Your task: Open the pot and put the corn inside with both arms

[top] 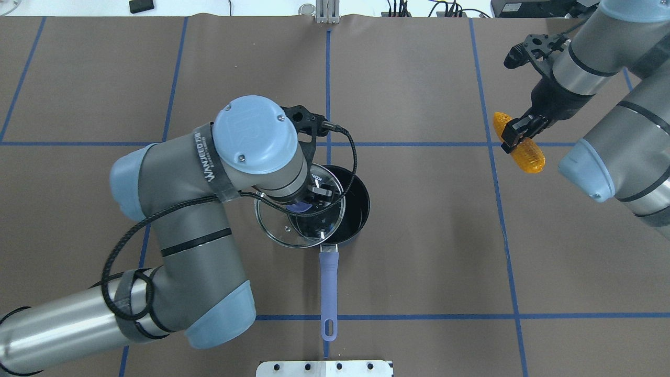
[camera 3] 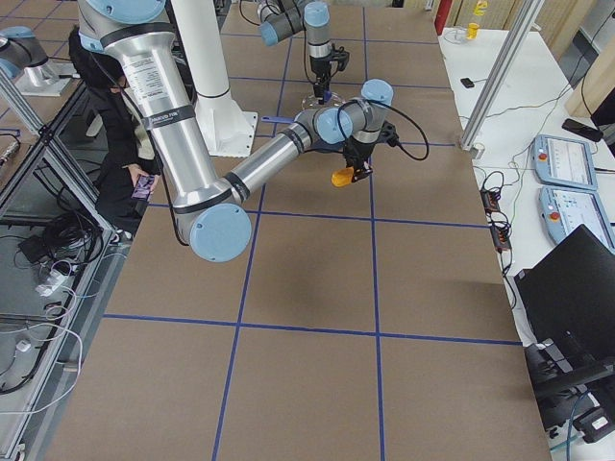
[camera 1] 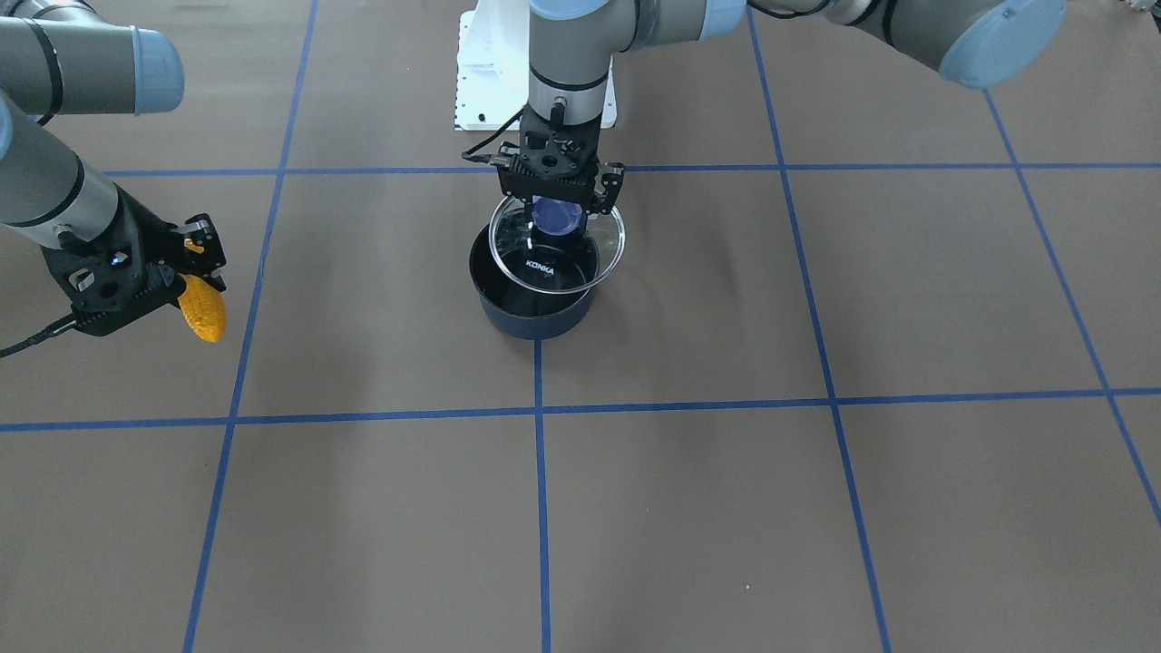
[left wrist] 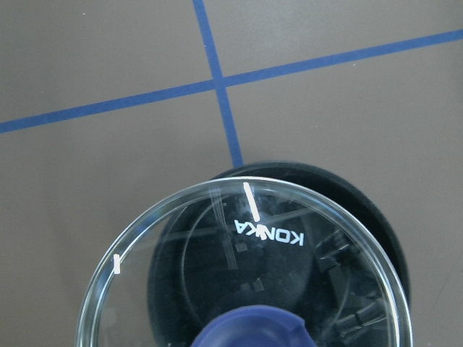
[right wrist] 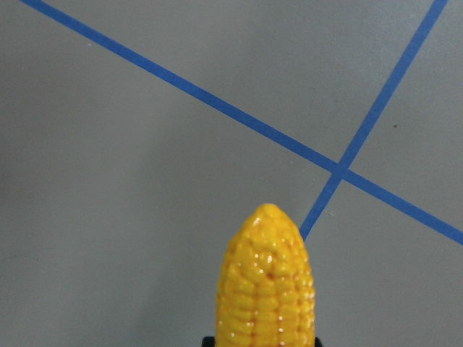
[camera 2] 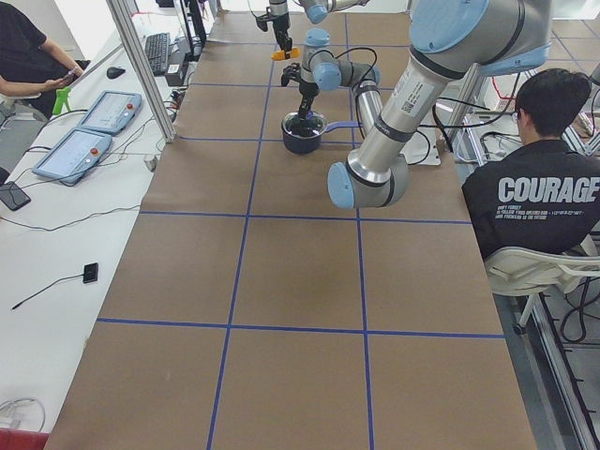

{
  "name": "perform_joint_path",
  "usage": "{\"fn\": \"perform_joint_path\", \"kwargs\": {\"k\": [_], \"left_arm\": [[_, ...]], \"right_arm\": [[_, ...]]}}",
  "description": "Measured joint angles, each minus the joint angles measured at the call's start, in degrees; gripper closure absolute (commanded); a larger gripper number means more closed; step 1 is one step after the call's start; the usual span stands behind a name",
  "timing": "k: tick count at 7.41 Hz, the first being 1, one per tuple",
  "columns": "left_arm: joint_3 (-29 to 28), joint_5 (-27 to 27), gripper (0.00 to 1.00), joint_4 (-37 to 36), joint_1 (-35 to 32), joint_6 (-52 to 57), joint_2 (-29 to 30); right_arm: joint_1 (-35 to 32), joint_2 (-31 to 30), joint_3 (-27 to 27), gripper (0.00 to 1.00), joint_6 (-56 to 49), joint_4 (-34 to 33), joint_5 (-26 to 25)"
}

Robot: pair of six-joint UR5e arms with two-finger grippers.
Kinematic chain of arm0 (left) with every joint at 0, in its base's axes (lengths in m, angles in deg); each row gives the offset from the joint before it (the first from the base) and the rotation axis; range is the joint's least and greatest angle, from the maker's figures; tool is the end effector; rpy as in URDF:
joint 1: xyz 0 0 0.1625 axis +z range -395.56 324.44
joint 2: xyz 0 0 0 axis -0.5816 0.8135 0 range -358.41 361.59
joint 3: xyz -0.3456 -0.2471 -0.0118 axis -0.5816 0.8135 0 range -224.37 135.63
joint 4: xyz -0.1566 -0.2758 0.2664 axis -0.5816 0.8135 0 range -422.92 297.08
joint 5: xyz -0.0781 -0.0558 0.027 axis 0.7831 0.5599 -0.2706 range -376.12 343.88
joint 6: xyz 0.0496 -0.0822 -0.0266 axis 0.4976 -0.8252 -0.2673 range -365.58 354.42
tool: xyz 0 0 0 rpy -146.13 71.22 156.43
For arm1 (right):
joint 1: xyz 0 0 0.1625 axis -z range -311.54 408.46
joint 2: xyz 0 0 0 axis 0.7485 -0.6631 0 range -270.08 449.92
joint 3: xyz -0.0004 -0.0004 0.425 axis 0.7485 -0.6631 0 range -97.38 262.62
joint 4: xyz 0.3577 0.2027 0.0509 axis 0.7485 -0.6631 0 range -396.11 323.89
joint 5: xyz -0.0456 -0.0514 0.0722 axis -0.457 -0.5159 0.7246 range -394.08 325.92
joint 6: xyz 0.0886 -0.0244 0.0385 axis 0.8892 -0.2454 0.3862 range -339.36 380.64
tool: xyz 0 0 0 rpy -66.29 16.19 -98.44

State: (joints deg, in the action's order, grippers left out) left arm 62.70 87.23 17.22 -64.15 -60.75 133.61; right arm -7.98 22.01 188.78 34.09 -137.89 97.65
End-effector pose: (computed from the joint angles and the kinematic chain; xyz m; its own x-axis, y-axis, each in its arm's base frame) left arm 0.4955 -0.3956 0.1295 0.6489 0.2792 -0.7078 -0.0714 0.9485 0.3087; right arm -0.2705 -0.5288 0.3356 0.5604 -0.4681 0.6832 0.3747 0.8790 0.2948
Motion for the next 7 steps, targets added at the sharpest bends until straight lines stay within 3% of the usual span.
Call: {"fn": "perform_joint_path", "kwargs": {"k": [3,7], "left_arm": [[7.02,1.46,0.33,1.53,-4.36,7.74,-9.68],[7.08,8.56,0.34,14.98,-13.04,20.03,-25.16]], "right_arm": [[2.63,5.54,-0.31,0.62,11.21,-0.89,-0.35],[11.21,15.58,-3.18,0.62,29.55,-0.86,-5.58]]}}
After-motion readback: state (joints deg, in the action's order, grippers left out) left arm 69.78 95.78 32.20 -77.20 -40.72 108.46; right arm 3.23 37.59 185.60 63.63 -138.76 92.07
